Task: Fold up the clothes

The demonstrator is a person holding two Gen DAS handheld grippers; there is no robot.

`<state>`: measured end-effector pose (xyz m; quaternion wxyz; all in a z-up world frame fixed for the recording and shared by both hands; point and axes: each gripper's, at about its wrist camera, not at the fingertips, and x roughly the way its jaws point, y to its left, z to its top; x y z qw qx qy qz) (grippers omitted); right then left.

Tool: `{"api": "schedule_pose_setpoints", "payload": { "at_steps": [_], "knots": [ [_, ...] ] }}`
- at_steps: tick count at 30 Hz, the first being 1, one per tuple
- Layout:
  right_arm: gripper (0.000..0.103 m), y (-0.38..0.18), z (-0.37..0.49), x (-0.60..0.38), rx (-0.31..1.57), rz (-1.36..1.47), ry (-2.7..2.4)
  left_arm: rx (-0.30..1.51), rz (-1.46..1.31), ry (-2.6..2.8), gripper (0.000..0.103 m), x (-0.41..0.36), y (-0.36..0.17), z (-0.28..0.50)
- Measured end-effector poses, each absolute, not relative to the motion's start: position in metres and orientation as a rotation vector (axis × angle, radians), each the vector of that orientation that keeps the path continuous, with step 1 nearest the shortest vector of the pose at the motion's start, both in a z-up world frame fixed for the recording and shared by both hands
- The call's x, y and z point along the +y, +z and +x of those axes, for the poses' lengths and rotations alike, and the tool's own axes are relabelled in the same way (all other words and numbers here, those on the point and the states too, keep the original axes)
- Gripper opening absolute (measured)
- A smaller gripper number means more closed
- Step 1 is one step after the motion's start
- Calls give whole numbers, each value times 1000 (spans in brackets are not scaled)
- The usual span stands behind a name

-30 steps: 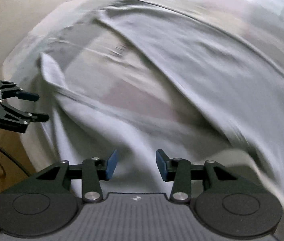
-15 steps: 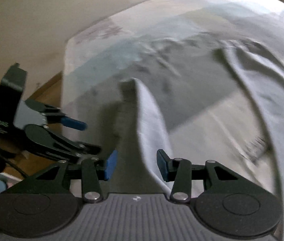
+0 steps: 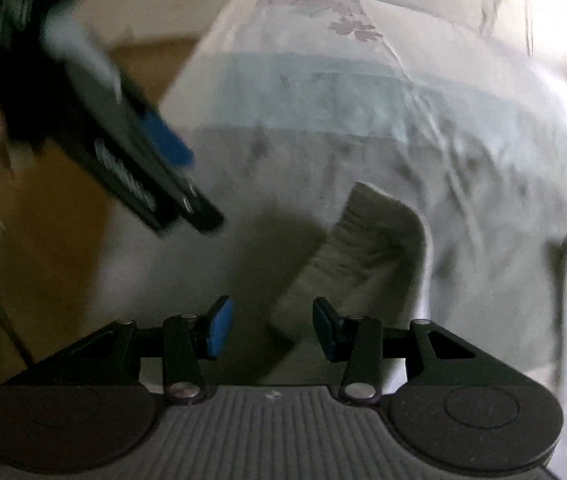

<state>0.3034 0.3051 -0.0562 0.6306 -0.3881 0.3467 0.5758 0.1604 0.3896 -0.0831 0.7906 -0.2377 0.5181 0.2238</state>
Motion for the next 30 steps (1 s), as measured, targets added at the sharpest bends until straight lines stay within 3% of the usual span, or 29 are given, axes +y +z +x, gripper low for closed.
{"api": "schedule_pose_setpoints", "payload": {
  "at_steps": [5, 6, 7, 10, 16, 18, 21, 30],
  "knots": [
    [49, -75, 288, 305, 660, -1122, 1347, 1081, -605, 457, 68, 391, -82, 158],
    [43, -79, 283, 304, 604, -1171, 1345, 1072, -631, 451, 68, 391, -81, 157],
    [30, -80, 282, 304, 576, -1182, 1341, 1063, -657, 445, 68, 391, -81, 157],
    [24, -69, 291, 301, 622, -1081, 1312, 1022, -771, 418, 68, 393, -82, 154],
    [17, -37, 339, 300, 867, -601, 1285, 908, -1012, 347, 69, 397, -91, 158],
    [18, -33, 356, 292, 942, -476, 1261, 866, -1084, 321, 69, 399, -97, 163],
    [28, -41, 382, 275, 1054, -344, 1237, 835, -1162, 267, 72, 401, -111, 173],
    [33, -36, 385, 218, 1081, -321, 1188, 774, -1248, 169, 78, 388, -139, 200]
  ]
}}
